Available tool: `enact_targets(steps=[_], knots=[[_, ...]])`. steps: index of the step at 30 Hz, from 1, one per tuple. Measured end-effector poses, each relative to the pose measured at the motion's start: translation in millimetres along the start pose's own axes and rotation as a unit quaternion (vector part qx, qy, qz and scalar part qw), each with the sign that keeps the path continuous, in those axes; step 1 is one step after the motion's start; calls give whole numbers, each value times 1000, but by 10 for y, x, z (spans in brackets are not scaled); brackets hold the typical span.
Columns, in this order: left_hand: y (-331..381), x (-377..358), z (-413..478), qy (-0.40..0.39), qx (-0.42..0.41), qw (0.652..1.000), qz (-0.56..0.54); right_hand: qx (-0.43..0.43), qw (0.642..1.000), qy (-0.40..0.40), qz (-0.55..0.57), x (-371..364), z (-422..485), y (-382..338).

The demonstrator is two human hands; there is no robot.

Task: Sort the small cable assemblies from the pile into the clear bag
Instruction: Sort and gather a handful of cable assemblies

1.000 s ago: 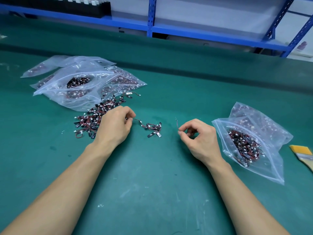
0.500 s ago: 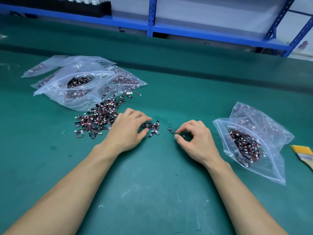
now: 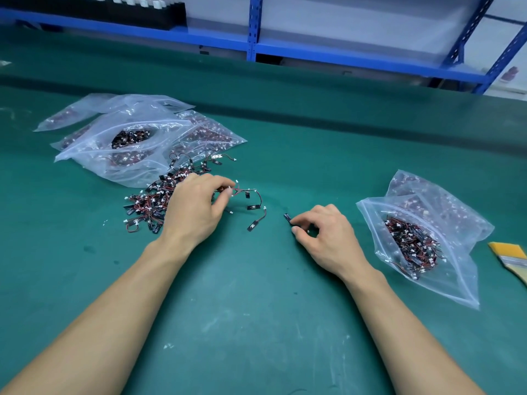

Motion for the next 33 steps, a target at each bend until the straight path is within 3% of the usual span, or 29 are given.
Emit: enact_targets(steps=[6, 11, 16, 20, 33], knots=[[-164, 165, 42, 66, 69, 994, 46, -36, 999, 7, -23, 24, -1, 56], [-259, 171, 48, 35, 99, 989, 106, -55, 998, 10, -19, 32, -11, 83], [30, 59, 1, -14, -27, 998, 46, -71, 997, 22, 5, 41, -12, 103], [303, -162, -172, -145, -128, 981, -5, -84, 995, 42, 14, 84, -2, 110], [526, -490, -383, -238, -178, 954, -23, -35, 999, 5, -20, 33, 31, 52]])
Point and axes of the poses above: each hand's wrist, its own z-axis towards the middle knuckle, its own x-axis out of the back of the hand, y = z × x, the point moved 7 cm from there along z, towards the middle knuckle, and after that the axes turned 13 degrees about y, right-handed, at the moved point
